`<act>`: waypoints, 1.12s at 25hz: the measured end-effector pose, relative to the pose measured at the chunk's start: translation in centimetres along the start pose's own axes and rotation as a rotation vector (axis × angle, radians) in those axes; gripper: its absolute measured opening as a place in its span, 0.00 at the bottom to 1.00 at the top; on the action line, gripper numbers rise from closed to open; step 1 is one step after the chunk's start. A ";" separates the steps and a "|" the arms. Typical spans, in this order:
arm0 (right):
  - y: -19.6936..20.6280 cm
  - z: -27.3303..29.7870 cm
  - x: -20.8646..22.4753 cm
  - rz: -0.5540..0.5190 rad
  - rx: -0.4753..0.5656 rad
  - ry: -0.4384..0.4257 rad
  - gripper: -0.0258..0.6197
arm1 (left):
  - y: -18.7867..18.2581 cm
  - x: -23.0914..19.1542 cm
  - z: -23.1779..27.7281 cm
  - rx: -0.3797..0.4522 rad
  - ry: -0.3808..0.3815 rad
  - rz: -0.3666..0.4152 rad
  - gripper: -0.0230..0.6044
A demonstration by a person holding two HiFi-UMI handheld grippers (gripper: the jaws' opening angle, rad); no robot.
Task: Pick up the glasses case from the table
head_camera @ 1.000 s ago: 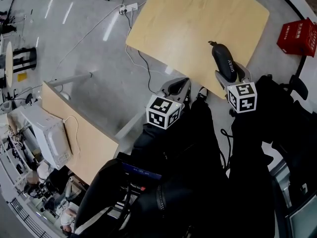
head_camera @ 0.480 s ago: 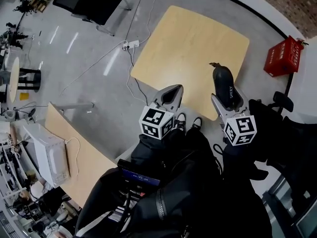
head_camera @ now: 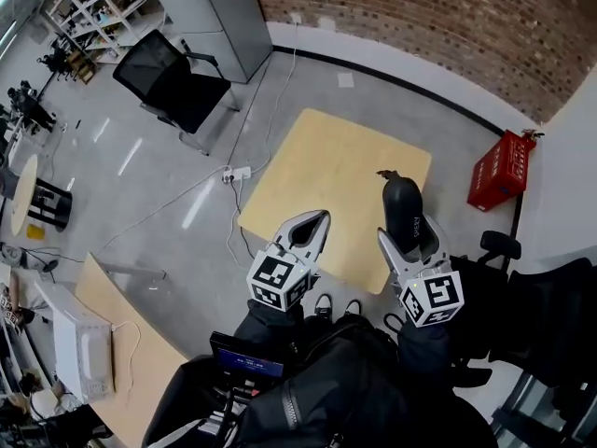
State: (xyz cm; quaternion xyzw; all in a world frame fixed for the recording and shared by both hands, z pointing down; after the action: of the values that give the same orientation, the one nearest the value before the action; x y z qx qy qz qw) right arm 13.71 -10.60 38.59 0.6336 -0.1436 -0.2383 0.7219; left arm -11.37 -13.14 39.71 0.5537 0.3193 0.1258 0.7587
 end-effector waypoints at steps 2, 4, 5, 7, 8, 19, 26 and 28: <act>-1.1 -0.3 0.2 -0.008 0.026 0.010 0.60 | -1.3 0.3 -0.1 0.029 0.000 0.006 0.04; -2.1 -0.3 0.4 -0.025 0.058 0.020 0.60 | -2.6 0.2 -0.1 0.069 0.005 0.026 0.04; -2.7 -0.1 0.6 -0.037 0.077 0.026 0.60 | -3.2 0.0 0.0 0.091 0.011 0.039 0.04; -3.7 -0.2 0.2 -0.056 0.108 0.034 0.60 | -4.2 -0.1 -0.4 0.124 0.024 0.055 0.04; -4.1 -0.4 -0.2 -0.060 0.118 0.036 0.60 | -4.4 0.1 -1.0 0.132 0.028 0.056 0.04; -7.3 -1.4 -0.6 -0.097 0.221 0.056 0.60 | -6.9 1.3 -1.8 0.203 0.057 0.056 0.04; -8.3 -1.4 -0.1 -0.089 0.252 0.070 0.60 | -7.8 1.2 -1.3 0.230 0.057 0.090 0.04; -8.4 -1.4 0.2 -0.092 0.259 0.073 0.60 | -7.9 1.2 -1.0 0.238 0.057 0.104 0.04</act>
State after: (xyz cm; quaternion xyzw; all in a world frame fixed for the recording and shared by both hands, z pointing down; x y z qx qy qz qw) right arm 13.19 -10.21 30.08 0.7356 -0.1177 -0.2275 0.6271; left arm -12.40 -14.54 31.86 0.6520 0.3242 0.1420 0.6705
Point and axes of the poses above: the fingertips, and each gripper's own axes: z forward along the fingers, x to its right, y out of its underside, the point moved 10 cm from there along -z, backward along the fingers, and after that the axes turned 11 degrees about -z, right-handed, at the moved point
